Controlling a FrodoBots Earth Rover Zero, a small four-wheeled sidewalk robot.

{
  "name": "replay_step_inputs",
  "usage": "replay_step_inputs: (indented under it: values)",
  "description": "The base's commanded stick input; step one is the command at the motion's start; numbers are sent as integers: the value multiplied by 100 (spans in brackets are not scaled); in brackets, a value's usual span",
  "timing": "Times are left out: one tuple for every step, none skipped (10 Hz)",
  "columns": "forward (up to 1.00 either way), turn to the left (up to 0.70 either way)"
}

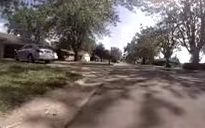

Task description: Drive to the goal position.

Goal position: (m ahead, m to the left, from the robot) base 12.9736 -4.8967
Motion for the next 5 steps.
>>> replay_step_inputs:
  values:
    - [100, 0]
    - [100, 0]
    - [100, 0]
    - [100, 0]
    - [100, 0]
